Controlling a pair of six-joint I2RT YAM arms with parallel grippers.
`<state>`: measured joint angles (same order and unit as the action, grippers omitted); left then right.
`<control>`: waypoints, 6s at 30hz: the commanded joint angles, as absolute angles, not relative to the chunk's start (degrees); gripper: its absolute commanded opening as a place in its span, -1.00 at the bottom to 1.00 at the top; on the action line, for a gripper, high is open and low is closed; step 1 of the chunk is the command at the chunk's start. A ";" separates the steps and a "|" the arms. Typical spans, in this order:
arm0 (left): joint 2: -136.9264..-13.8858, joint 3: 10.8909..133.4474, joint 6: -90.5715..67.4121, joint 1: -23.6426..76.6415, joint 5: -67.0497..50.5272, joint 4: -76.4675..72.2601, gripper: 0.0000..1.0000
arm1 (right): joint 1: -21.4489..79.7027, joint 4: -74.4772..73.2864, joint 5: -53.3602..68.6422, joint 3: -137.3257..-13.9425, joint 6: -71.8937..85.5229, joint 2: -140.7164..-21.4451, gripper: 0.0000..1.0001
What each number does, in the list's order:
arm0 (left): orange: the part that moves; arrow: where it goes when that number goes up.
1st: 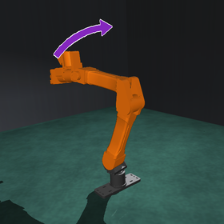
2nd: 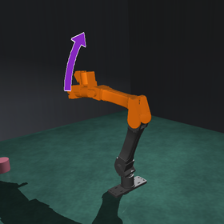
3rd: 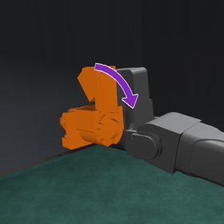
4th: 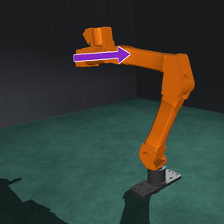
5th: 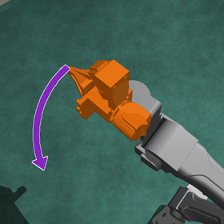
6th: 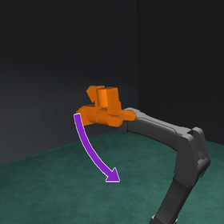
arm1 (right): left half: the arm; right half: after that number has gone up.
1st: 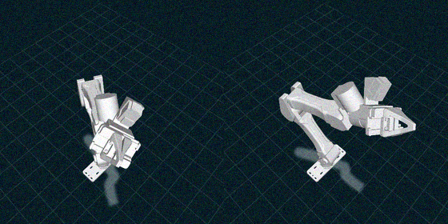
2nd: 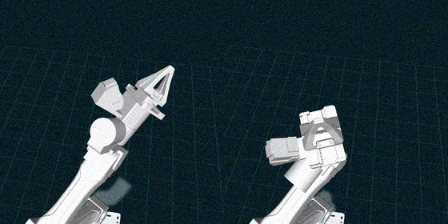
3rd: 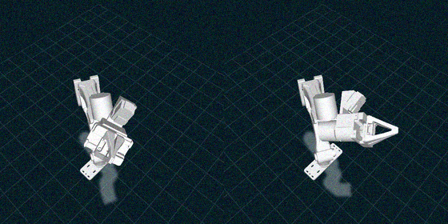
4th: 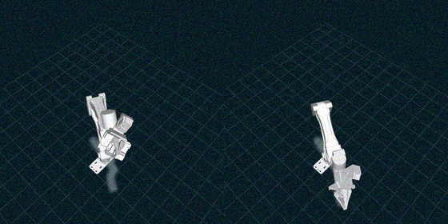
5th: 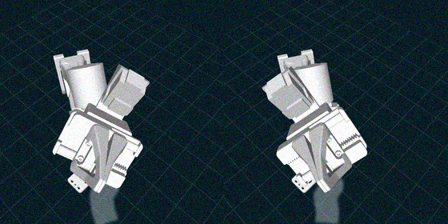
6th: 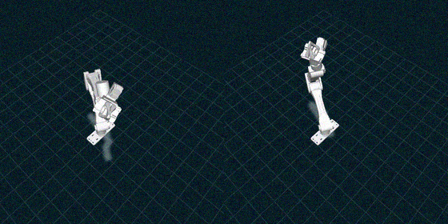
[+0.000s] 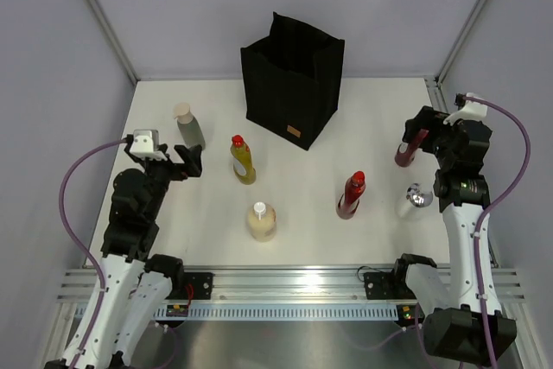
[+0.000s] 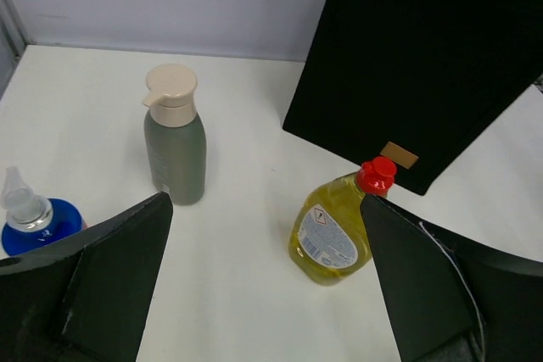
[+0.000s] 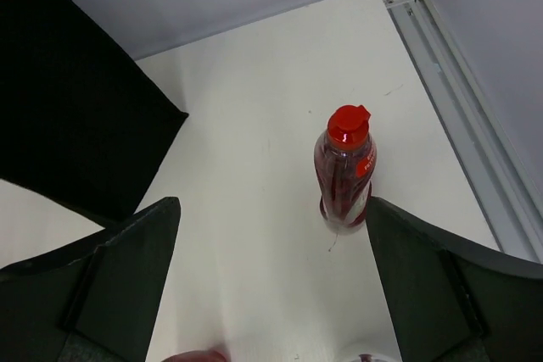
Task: Place the personal care products into the canvas bag
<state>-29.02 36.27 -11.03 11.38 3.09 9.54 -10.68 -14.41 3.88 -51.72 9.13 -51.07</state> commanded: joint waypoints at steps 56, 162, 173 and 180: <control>-94.92 63.99 -48.96 44.12 56.33 18.38 0.58 | -10.90 -31.38 45.00 -53.00 -27.42 -49.31 0.99; -80.63 92.81 -12.12 27.07 -5.46 16.79 0.98 | -9.14 -62.08 56.55 -63.03 -57.33 -51.10 0.99; -50.21 56.80 -14.33 27.07 -2.03 22.39 0.97 | -5.80 -47.38 0.57 -66.27 -12.00 -48.34 0.99; -44.13 48.70 -10.91 27.07 -0.26 25.05 0.98 | -5.80 -32.91 -16.25 -61.27 1.67 -55.35 0.99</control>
<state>-46.19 49.93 -13.21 27.05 -1.91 26.09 -5.85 -43.62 -4.01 -63.61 -8.45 -52.05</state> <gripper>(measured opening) 0.985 0.993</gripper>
